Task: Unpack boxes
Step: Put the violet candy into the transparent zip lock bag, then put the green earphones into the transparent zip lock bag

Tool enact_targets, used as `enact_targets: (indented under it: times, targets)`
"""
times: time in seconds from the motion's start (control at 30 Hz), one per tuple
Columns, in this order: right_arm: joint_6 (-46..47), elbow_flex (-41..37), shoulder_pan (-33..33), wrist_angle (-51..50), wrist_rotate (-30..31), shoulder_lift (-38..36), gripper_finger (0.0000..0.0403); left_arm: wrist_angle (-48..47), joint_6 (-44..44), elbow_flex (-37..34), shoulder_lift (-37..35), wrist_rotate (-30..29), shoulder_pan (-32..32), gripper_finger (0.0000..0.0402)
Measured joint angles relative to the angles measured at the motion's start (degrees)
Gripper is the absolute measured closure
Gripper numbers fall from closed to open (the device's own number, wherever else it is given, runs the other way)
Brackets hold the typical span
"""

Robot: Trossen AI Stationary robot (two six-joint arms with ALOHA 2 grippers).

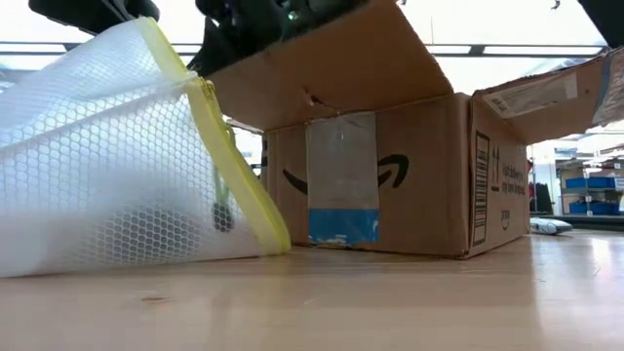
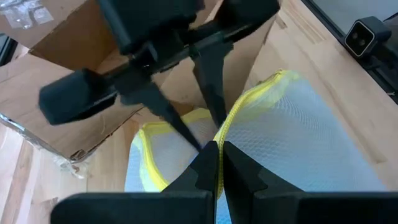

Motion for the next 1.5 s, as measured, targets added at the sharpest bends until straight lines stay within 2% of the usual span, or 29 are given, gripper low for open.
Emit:
enact_targets:
  times: [0.13, 0.27, 0.47, 0.6, 0.73, 0.83, 0.93, 1.0, 1.17, 1.37, 1.5]
  targets:
    - [-2.3, 5.2, 0.3, -9.3, 0.8, -1.5, 0.0215, 0.0, -0.1, 0.0, 0.0, 0.0, 0.0, 0.0401]
    - [-2.6, 10.6, 1.1, -27.1, 4.2, -3.7, 0.0187, -0.2, -1.0, 0.0, 0.0, 0.0, 0.0, 0.0401]
    - [1.9, 14.8, 2.2, -55.4, 12.3, -8.2, 0.0203, 0.2, -1.5, 0.0, 0.0, 0.0, -0.1, 0.0401]
    - [9.0, 10.3, 1.2, -65.9, 14.9, -11.2, 0.0238, 0.2, -1.0, 0.0, 0.0, 0.0, -0.1, 0.0401]
    - [14.4, 1.7, -0.7, -64.8, 13.1, -13.1, 0.0295, 0.8, -1.0, 0.0, 0.0, 0.0, -0.1, 0.0401]
    - [17.2, -5.1, -1.4, -59.6, 8.8, -13.0, 0.0349, 0.9, -1.5, 0.0, 0.0, 0.0, -0.1, 0.0401]
    - [18.6, -11.0, -1.6, -52.5, 7.7, -12.7, 0.0393, 0.9, -1.6, -0.3, 0.0, 0.0, -0.1, 0.0401]
    - [20.7, -14.2, -1.7, -49.3, 8.8, -12.1, 0.0393, 0.9, -1.5, -0.6, 0.0, 0.0, -0.1, 0.0401]
    - [26.1, -17.8, -1.9, -44.9, 18.1, -10.6, 0.04, 1.1, -1.5, -1.6, 0.0, 0.0, -0.1, 0.0401]
    - [27.5, -18.2, -2.9, -38.9, 18.2, -9.1, 0.0402, 1.2, -1.6, -2.3, 0.1, 0.0, -0.1, 0.0401]
    - [28.6, -18.3, -4.5, -41.2, 19.0, -7.7, 0.0403, 1.5, -1.6, -2.3, 0.1, 0.0, -0.1, 0.0401]
